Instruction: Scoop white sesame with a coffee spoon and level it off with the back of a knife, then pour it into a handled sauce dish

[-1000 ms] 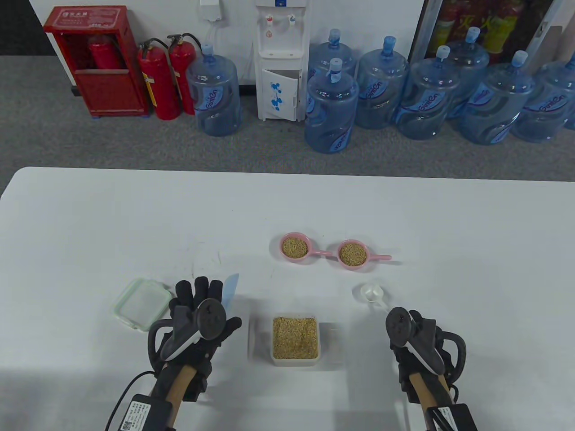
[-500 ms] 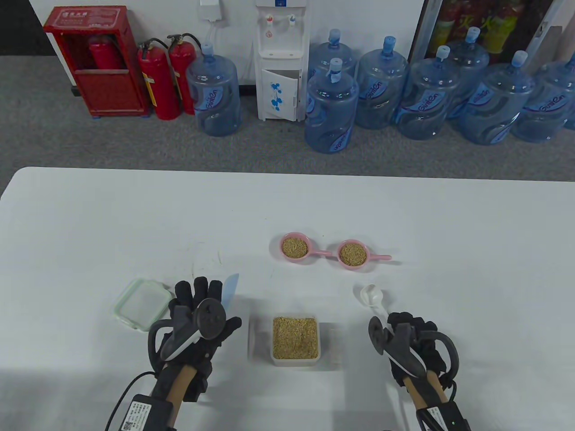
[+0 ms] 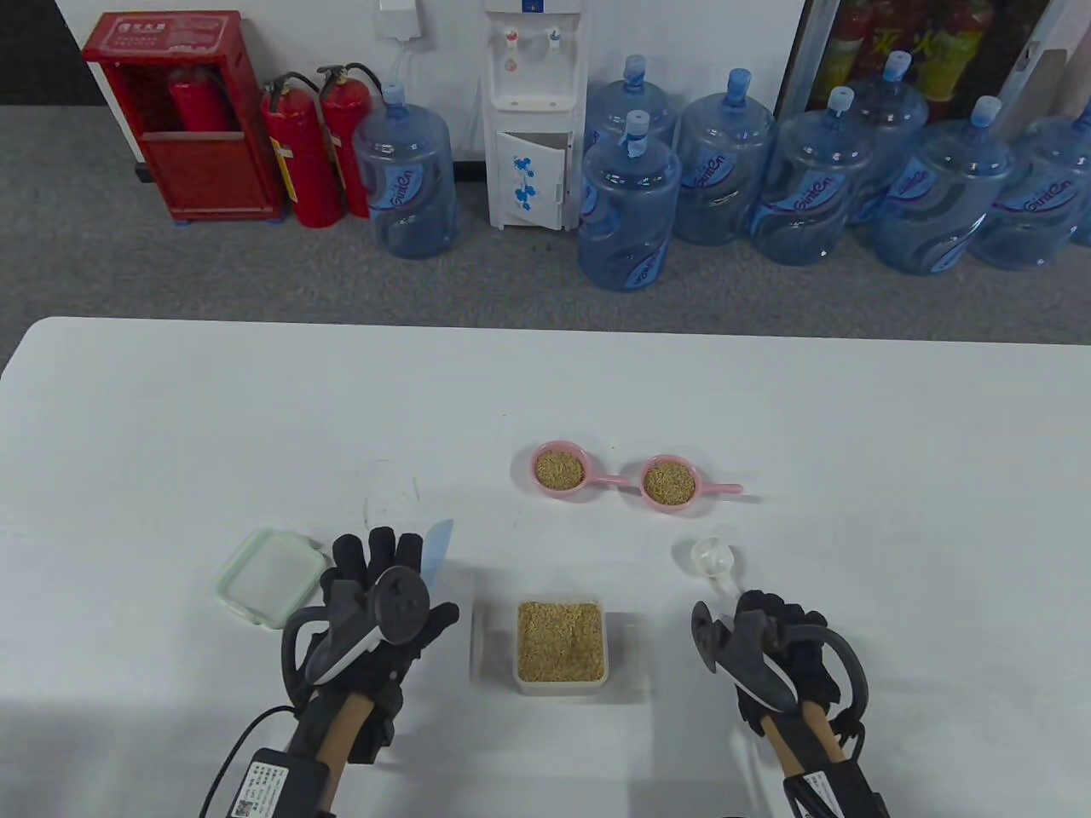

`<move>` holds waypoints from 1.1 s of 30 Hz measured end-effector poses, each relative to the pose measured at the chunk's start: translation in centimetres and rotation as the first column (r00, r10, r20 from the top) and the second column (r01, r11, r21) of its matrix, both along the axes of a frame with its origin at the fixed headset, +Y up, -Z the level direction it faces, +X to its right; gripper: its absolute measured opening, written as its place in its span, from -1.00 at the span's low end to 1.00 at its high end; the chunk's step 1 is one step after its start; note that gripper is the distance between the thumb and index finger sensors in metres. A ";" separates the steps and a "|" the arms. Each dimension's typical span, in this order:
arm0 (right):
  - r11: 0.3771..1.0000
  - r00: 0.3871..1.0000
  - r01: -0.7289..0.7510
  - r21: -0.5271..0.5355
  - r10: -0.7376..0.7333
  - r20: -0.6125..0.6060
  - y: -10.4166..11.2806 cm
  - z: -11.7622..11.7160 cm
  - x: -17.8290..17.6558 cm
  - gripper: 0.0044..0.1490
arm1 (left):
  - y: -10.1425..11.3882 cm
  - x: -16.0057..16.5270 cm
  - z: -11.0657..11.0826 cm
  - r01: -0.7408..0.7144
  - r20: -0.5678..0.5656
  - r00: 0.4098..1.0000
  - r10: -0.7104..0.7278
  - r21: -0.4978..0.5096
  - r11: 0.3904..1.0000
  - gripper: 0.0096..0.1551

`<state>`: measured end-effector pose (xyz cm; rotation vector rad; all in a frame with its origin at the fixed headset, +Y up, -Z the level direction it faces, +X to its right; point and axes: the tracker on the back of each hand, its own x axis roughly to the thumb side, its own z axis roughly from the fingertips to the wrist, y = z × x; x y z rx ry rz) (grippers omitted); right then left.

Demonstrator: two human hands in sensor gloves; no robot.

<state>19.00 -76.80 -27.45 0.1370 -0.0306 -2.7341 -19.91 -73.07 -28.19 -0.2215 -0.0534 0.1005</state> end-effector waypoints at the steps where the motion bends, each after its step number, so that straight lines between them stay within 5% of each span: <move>1: 1.000 1.000 0.007 -0.006 -0.007 0.003 0.0 0.0 0.0 -0.44 | 0.0 0.0 0.0 -0.001 0.000 1.000 0.001 0.000 1.000 0.10; 17: 0.990 0.990 0.138 -0.025 -0.136 0.047 0.1 -0.2 1.3 -0.39 | -0.1 0.0 0.0 -0.004 0.000 1.000 0.004 -0.002 1.000 0.10; 23: 0.976 0.974 0.215 -0.042 -0.211 0.081 0.7 -0.2 2.2 -0.16 | 0.1 0.0 0.0 -0.008 0.002 1.000 0.008 0.008 1.000 0.10; 28: 0.933 0.931 0.352 0.073 -0.357 0.077 4.0 0.7 2.7 -0.01 | 0.2 0.0 0.1 -0.012 0.004 1.000 0.012 0.020 1.000 0.10; 33: 0.791 0.839 0.538 0.293 -0.537 -0.091 9.4 2.6 1.0 -0.04 | 0.3 -0.2 0.2 -0.019 -0.005 1.000 0.020 0.044 0.999 0.09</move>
